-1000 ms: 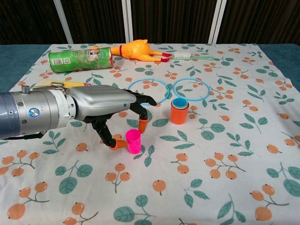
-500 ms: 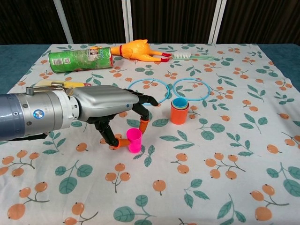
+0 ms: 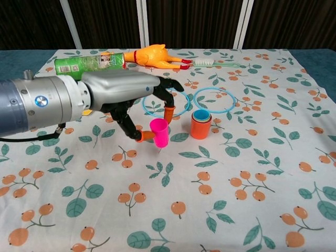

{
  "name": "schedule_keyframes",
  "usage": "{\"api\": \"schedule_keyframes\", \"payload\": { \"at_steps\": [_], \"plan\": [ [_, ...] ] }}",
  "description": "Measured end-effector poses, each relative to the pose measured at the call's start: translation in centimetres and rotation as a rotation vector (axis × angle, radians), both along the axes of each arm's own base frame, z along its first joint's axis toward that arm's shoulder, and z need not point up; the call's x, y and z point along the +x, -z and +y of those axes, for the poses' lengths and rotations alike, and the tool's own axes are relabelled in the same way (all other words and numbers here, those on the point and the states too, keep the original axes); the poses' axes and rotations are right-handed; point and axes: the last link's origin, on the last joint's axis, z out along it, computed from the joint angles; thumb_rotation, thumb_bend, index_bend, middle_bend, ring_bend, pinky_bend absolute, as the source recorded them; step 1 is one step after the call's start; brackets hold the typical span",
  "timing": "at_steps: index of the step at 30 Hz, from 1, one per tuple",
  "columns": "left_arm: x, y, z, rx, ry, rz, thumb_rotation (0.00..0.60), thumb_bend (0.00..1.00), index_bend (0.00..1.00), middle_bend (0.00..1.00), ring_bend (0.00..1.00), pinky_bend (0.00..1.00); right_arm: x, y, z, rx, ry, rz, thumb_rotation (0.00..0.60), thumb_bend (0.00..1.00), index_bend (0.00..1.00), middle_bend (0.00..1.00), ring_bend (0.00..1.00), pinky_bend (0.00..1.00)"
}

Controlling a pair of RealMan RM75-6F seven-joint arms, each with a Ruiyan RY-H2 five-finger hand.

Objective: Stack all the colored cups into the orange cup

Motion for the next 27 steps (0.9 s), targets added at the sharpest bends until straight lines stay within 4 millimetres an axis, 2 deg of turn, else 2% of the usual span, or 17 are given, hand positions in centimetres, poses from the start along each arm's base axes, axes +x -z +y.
{"api": "schedule_keyframes", "payload": {
  "at_steps": [6, 12, 19, 27],
  "plan": [
    [2.3, -1.3, 1.6, 0.039, -0.019, -0.100, 0.600, 0.35, 0.48, 0.04, 0.00, 0.00, 0.0, 0.1, 0.0, 0.004, 0.002, 0.002, 0.600, 0.37, 0.02, 0.00, 0.00, 0.04],
    [4.7, -1.2, 3.4, 0.038, -0.039, -0.174, 0.600, 0.35, 0.48, 0.04, 0.00, 0.00, 0.1, 0.2, 0.0, 0.005, 0.001, 0.007, 0.600, 0.37, 0.02, 0.00, 0.00, 0.04],
    [5.4, -0.3, 5.0, 0.043, -0.053, -0.167, 0.600, 0.35, 0.48, 0.04, 0.00, 0.00, 0.0, 0.2, 0.0, 0.005, 0.003, 0.009, 0.600, 0.37, 0.02, 0.00, 0.00, 0.04],
    [5.6, 1.9, 6.0, 0.014, -0.071, -0.146, 0.600, 0.35, 0.48, 0.04, 0.00, 0.00, -0.1, 0.2, 0.0, 0.001, 0.004, 0.012, 0.600, 0.37, 0.02, 0.00, 0.00, 0.04]
  ]
}}
